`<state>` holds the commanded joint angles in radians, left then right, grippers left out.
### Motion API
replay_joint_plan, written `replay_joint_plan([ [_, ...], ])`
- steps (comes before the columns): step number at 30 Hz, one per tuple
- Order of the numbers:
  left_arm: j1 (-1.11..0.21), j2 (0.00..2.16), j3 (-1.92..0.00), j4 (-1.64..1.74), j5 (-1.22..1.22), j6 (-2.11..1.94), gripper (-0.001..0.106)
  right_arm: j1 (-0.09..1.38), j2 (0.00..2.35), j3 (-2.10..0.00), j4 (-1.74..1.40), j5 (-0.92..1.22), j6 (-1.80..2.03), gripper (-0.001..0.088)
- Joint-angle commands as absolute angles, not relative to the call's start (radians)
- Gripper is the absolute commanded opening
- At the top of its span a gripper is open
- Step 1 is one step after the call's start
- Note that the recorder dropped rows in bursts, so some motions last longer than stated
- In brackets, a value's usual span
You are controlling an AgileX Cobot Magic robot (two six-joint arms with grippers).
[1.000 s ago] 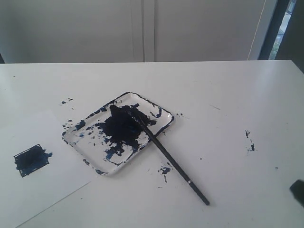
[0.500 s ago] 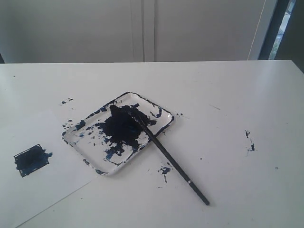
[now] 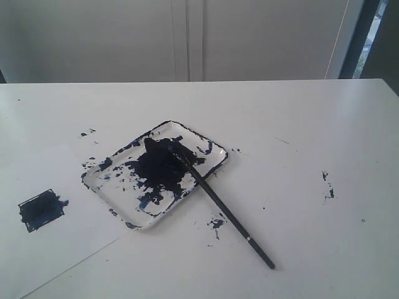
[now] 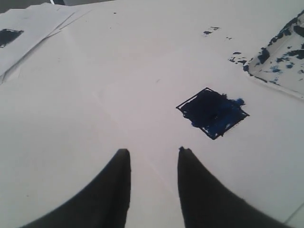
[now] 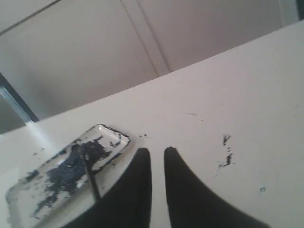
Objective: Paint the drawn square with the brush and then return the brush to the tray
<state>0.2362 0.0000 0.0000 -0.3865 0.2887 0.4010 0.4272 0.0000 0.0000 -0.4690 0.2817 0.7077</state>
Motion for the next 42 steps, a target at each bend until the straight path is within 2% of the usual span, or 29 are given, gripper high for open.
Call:
replay_joint_plan([
  [3, 0.236, 0.000, 0.000, -0.426, 0.300, 0.397, 0.017, 0.427, 0.000, 0.000, -0.467, 0.359, 0.693, 0.0107],
  [5, 0.236, 0.000, 0.000, -0.453, 0.300, 0.397, 0.000, 0.427, 0.000, 0.000, -0.467, 0.365, 0.681, 0.0107],
  [42, 0.236, 0.000, 0.000, -0.471, 0.304, 0.391, 0.000, 0.427, 0.000, 0.000, -0.396, 0.394, 0.681, 0.0107],
])
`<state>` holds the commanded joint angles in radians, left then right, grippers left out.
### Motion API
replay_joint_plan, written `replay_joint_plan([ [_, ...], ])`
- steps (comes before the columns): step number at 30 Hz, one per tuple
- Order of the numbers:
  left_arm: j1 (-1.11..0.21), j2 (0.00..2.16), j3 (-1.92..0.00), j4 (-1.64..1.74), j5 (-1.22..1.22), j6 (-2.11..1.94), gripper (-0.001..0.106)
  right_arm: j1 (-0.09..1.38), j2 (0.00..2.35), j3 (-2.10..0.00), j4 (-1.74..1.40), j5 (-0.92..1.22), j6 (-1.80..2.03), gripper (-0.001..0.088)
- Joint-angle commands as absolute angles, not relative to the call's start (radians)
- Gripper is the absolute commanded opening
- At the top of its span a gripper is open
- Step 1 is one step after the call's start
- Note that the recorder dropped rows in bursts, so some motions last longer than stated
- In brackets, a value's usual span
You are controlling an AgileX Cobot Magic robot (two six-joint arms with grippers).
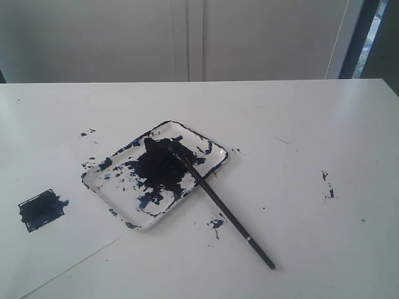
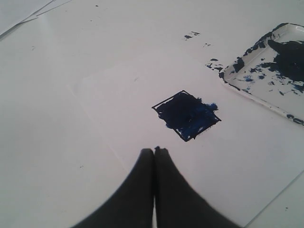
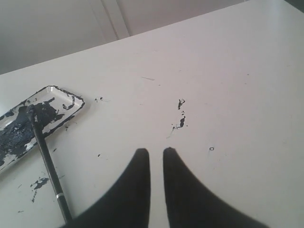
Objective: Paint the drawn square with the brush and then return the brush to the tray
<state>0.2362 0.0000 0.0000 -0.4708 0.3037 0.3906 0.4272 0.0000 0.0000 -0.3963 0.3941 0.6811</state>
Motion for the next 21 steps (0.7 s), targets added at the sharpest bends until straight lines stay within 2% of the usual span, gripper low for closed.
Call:
replay_joint_plan([
  [6, 0.236, 0.000, 0.000, -0.471, 0.304, 0.399, 0.000, 0.427, 0.000, 0.000, -0.533, 0.421, 0.680, 0.0107],
  [17, 0.236, 0.000, 0.000, -0.471, 0.304, 0.399, 0.000, 0.427, 0.000, 0.000, -0.537, 0.417, 0.680, 0.0107],
  [21, 0.236, 0.000, 0.000, -0.471, 0.304, 0.399, 0.000, 0.319, 0.000, 0.000, -0.527, 0.405, 0.680, 0.0107],
])
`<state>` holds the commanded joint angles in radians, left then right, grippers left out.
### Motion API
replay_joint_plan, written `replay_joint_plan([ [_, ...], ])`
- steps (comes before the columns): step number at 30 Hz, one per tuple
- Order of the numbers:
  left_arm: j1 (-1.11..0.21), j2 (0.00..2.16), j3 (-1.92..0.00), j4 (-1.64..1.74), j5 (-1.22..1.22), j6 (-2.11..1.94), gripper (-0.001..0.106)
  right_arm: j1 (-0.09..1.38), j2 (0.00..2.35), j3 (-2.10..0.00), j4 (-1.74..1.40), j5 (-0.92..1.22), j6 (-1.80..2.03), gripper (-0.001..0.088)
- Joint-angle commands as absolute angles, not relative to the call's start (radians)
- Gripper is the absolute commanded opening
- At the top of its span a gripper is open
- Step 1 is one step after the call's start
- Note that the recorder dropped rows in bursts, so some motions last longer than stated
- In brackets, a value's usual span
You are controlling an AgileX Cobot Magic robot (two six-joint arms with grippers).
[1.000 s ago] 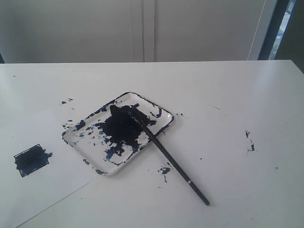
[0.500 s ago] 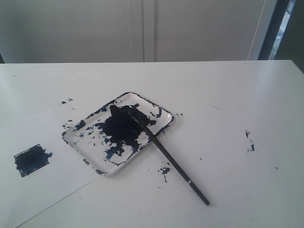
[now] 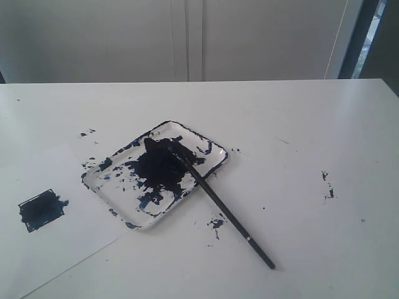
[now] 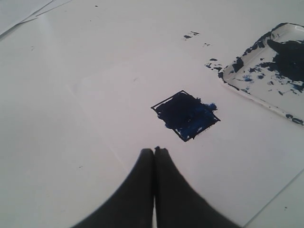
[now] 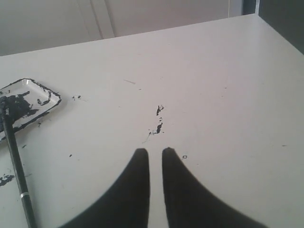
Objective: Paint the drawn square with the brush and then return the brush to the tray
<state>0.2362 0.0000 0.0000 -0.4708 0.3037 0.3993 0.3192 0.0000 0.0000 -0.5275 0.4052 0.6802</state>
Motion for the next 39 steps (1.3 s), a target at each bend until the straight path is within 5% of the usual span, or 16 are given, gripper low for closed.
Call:
replay_joint_plan([
  [8, 0.236, 0.000, 0.000, -0.471, 0.304, 0.399, 0.000, 0.108, 0.000, 0.000, -0.530, 0.404, 0.680, 0.0107],
  [39, 0.236, 0.000, 0.000, -0.341, 0.266, 0.399, 0.000, 0.103, 0.000, 0.000, -0.532, 0.385, 0.680, 0.0107],
])
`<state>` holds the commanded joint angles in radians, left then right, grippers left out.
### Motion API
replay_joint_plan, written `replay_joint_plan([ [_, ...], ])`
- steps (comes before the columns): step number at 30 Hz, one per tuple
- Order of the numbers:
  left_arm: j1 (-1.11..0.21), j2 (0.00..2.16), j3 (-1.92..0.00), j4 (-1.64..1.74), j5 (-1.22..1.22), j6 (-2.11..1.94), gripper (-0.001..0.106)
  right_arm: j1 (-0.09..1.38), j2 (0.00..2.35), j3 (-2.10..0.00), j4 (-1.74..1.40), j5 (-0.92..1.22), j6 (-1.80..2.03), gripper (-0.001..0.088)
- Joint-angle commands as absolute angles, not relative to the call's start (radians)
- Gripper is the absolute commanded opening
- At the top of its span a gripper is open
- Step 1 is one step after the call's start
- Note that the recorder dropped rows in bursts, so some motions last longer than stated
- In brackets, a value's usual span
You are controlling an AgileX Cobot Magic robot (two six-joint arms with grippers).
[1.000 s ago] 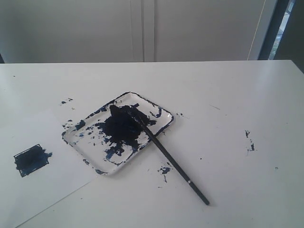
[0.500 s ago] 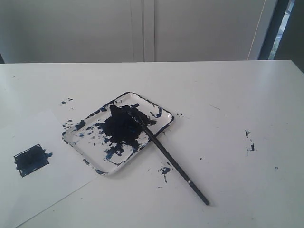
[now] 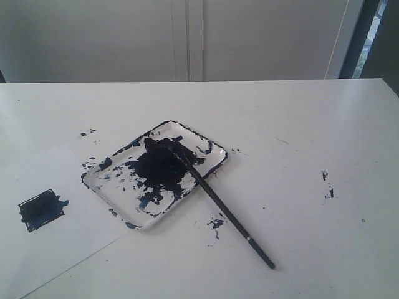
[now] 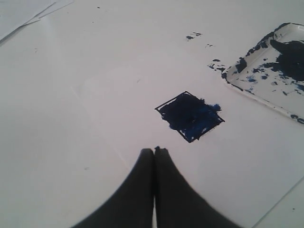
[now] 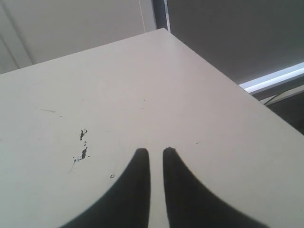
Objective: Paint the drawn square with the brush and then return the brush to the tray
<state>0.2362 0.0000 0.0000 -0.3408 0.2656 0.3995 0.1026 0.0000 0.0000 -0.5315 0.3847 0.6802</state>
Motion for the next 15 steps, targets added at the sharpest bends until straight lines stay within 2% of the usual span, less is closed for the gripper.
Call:
replay_joint_plan([
  [4, 0.236, 0.000, 0.000, -0.144, 0.220, 0.399, 0.000, 0.103, 0.000, 0.000, -0.530, 0.385, 0.680, 0.0107],
  [15, 0.236, 0.000, 0.000, -0.173, 0.218, 0.399, 0.000, 0.103, 0.000, 0.000, -0.494, 0.380, 0.680, 0.0107],
])
